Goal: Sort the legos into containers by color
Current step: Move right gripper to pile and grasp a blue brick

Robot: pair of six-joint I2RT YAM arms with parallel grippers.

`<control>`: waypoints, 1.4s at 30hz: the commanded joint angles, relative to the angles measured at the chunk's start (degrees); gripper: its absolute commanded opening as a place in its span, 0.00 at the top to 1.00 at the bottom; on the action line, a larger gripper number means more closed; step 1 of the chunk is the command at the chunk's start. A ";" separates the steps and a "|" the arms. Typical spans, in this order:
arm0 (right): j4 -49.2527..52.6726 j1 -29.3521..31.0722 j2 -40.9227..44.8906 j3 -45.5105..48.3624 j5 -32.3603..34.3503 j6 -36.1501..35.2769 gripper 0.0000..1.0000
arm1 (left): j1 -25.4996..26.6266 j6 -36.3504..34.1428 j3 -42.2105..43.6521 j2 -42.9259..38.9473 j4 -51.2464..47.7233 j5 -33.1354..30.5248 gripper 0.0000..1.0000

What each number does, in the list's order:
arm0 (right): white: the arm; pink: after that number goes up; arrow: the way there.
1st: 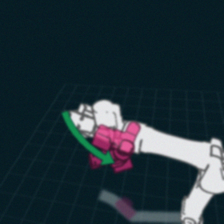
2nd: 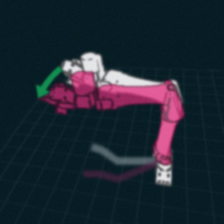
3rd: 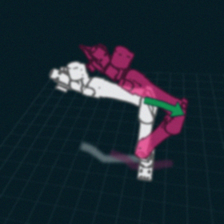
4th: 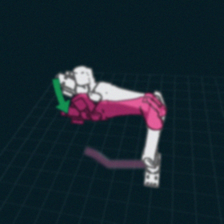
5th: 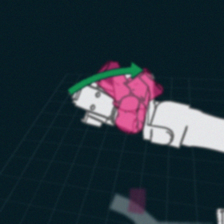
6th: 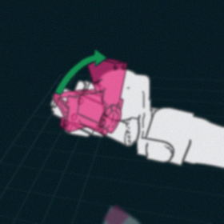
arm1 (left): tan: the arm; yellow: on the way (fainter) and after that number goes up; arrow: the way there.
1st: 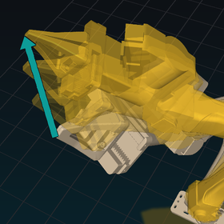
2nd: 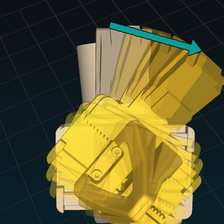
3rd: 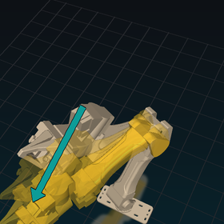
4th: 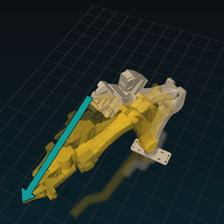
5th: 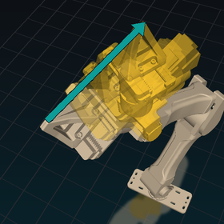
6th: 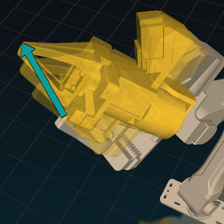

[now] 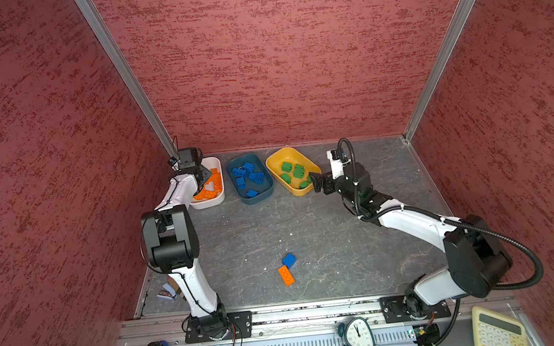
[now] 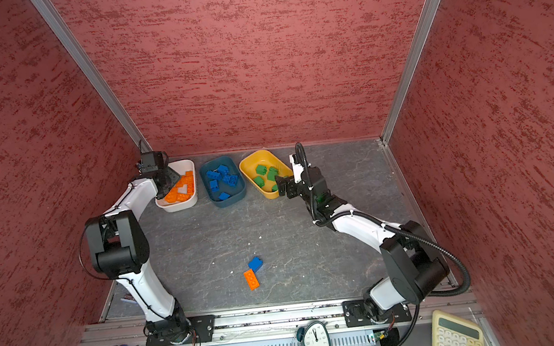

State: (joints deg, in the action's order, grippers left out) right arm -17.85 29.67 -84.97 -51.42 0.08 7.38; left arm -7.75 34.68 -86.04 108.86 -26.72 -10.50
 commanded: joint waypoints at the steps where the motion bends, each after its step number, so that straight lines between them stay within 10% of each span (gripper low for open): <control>1: 1.97 1.59 -0.22 0.72 -10.09 -8.99 0.01 | 1.11 -1.78 0.68 -3.24 0.25 2.76 0.16; 7: 3.00 4.09 -3.06 3.07 -25.57 -25.70 0.01 | 3.01 -1.54 5.22 -9.08 3.36 6.39 0.00; 20: 20.73 11.78 -9.83 -1.57 -38.12 -50.01 0.04 | 6.79 1.01 17.56 -20.37 4.15 9.53 0.01; 42: 45.20 22.70 -25.68 -17.93 -30.78 -68.86 0.34 | 4.85 -2.36 23.05 -26.30 1.39 6.54 0.01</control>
State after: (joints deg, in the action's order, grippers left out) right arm 25.12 51.75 -108.90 -66.37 -31.68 -57.98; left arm -2.26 34.06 -64.12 84.29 -24.45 -2.68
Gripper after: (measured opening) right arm 0.666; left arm 0.995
